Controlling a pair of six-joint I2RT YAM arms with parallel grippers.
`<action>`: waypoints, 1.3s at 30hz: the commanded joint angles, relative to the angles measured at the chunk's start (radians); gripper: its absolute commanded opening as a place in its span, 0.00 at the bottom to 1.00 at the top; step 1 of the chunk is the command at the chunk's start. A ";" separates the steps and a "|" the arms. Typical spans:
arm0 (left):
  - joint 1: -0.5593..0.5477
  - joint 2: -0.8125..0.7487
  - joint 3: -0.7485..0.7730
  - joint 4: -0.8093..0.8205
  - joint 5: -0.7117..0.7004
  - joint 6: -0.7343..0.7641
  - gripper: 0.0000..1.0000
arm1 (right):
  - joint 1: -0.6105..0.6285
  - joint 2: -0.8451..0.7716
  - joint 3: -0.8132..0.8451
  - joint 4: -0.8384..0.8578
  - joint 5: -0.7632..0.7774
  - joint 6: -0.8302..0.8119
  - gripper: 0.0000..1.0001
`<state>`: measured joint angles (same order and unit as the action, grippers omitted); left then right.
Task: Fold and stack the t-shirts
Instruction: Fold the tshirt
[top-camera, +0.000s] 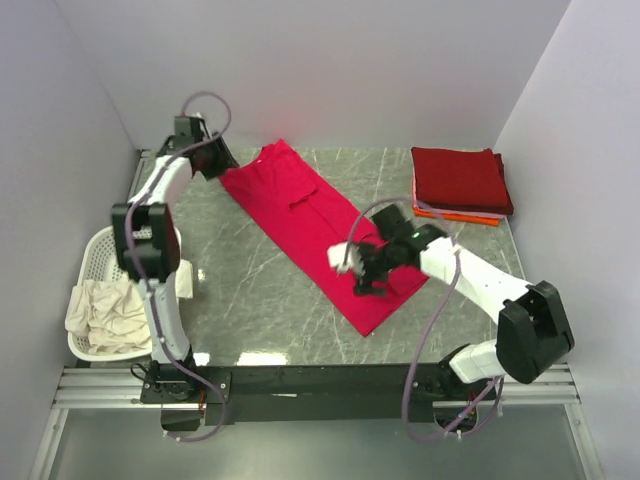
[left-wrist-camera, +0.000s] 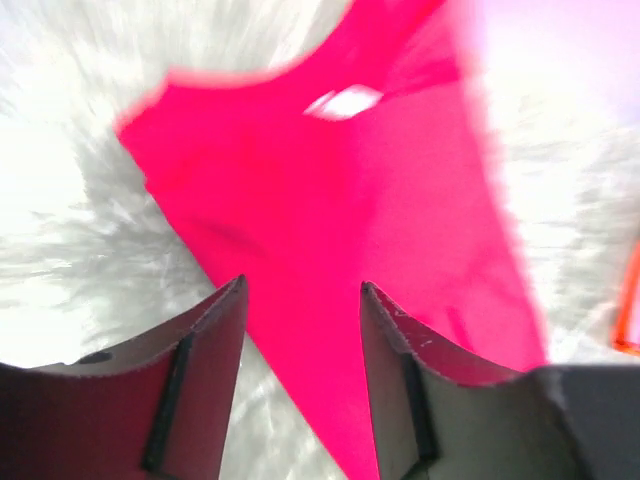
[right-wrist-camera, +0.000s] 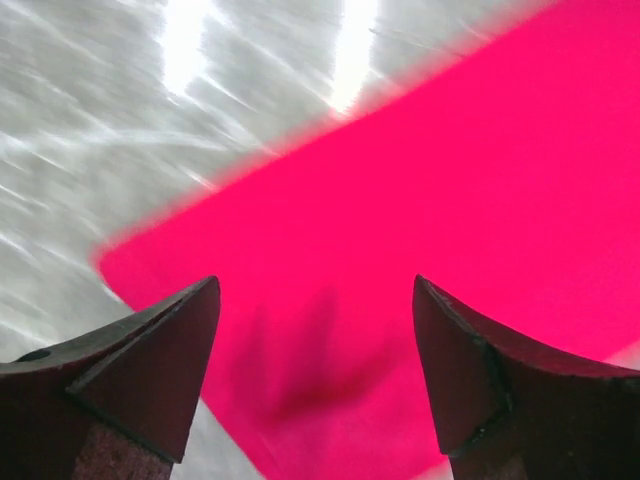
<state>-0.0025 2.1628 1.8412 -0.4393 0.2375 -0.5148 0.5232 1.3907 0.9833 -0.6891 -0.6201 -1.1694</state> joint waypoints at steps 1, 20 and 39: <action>-0.001 -0.361 -0.075 0.165 -0.067 0.097 0.55 | 0.177 0.017 -0.069 0.086 0.132 0.144 0.83; -0.001 -1.280 -0.996 0.300 -0.148 0.229 0.80 | 0.409 0.295 -0.011 0.264 0.585 0.750 0.54; -0.001 -1.528 -1.145 0.398 0.075 0.223 0.99 | 0.529 0.652 0.713 -0.010 0.257 0.821 0.44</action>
<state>-0.0029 0.6563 0.6983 -0.0917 0.2302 -0.2863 1.0882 2.1204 1.6497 -0.6144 -0.2638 -0.3317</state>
